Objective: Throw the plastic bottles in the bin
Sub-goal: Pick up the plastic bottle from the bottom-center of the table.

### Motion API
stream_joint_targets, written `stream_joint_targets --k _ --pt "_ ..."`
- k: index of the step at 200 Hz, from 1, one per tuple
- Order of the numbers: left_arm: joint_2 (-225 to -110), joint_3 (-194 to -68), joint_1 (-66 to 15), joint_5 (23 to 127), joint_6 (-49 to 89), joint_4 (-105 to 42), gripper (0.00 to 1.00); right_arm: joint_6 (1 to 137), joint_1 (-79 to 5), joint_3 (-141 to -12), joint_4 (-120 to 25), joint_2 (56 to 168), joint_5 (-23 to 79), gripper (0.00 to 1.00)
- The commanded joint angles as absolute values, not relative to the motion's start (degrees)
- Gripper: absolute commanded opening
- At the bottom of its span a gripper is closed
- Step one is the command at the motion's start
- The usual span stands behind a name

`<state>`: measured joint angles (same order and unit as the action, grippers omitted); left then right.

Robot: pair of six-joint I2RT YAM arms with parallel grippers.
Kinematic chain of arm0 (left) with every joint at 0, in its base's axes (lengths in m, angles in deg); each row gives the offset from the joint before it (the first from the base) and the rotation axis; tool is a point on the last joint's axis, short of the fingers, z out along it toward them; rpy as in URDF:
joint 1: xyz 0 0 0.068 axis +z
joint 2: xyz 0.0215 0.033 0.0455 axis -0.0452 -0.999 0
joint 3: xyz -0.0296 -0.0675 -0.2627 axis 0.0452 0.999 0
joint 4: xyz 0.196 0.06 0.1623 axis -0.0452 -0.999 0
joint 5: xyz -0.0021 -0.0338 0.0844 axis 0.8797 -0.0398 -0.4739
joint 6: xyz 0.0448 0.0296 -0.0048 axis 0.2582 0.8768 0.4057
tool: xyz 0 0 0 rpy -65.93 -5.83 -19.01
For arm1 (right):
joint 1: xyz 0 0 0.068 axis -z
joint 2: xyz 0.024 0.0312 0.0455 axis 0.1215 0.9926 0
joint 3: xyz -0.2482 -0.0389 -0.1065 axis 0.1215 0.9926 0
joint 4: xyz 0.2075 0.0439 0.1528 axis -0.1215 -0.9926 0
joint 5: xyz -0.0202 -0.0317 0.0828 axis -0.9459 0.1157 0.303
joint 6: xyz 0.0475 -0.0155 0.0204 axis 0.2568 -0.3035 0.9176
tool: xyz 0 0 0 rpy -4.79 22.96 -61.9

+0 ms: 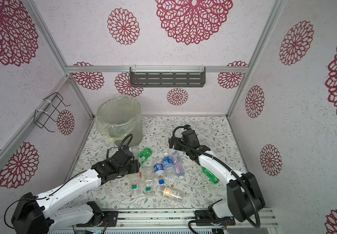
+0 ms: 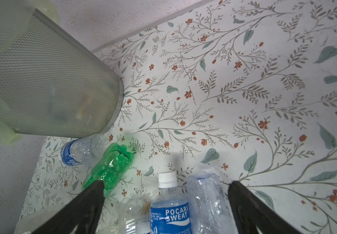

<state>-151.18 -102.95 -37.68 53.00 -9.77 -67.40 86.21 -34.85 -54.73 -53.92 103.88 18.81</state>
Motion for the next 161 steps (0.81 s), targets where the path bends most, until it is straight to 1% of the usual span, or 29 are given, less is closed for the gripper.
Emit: stream_joint_targets --k 1,113,161 --pt "-149.9 -105.2 -36.5 52.6 -8.2 -65.8 0.62 87.4 -34.4 -54.7 -53.6 101.7 18.2 0.99" --pt "-150.1 -113.2 -32.9 54.4 -4.5 -65.0 0.61 87.5 -33.9 -54.8 -53.7 102.2 18.1 0.99" --pt "-151.8 -116.8 -31.2 56.7 -4.4 -57.8 0.59 87.7 -33.8 -54.3 -53.6 102.5 18.1 0.99"
